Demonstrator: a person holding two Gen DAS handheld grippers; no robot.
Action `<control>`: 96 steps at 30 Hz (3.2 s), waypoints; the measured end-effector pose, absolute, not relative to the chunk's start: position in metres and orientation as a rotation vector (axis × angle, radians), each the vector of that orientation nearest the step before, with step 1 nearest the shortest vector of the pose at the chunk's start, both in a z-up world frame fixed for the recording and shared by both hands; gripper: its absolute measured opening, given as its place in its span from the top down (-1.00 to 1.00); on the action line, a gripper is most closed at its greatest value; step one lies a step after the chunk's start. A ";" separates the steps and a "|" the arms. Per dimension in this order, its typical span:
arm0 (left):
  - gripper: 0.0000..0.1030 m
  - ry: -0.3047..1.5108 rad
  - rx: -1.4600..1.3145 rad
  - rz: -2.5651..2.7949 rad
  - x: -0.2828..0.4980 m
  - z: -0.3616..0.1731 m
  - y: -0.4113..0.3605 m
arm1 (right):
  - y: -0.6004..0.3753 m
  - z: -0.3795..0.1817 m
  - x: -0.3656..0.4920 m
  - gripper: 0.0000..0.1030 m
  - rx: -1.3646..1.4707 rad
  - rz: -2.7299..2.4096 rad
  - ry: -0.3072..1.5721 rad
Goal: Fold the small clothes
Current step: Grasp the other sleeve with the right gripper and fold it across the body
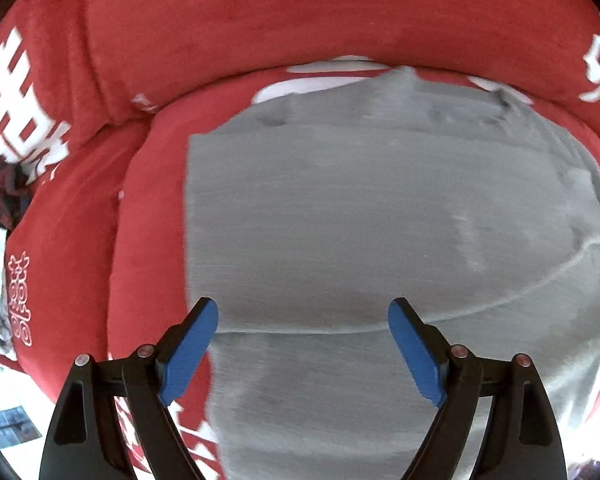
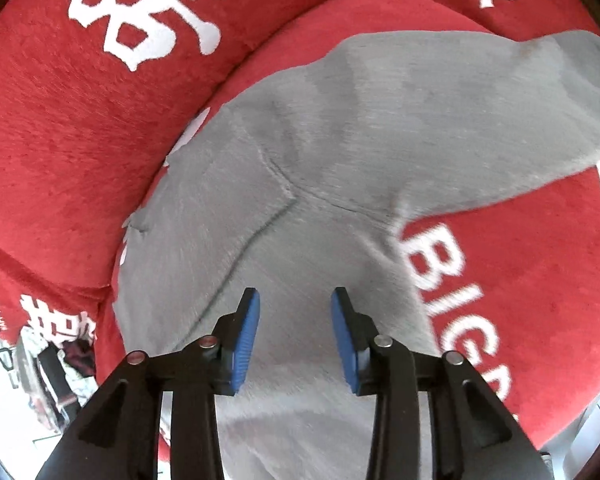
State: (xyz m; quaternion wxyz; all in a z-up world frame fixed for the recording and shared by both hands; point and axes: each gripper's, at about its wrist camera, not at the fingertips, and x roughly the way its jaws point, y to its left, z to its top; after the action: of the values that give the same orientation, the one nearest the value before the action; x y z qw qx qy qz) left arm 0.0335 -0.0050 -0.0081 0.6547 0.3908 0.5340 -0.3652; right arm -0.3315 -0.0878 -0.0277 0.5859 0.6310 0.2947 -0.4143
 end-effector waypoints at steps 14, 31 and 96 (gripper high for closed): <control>-0.71 1.192 1.012 -0.967 -0.073 -0.009 -0.053 | -0.073 -0.033 -0.410 0.20 1.567 -0.983 0.531; -0.71 1.175 1.055 -1.099 -0.177 -0.011 -0.091 | -0.089 -0.058 -0.595 0.19 1.667 -1.344 0.183; -0.71 1.384 0.412 -0.880 0.112 0.004 0.055 | -0.051 -0.024 -0.047 0.23 0.801 -0.463 1.081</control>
State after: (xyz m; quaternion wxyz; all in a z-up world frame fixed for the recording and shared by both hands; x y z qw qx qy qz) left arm 0.1118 0.0547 0.0043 0.6633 0.1825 0.6126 -0.3892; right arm -0.0467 -0.0510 -0.0235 0.7574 0.3676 0.4960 -0.2126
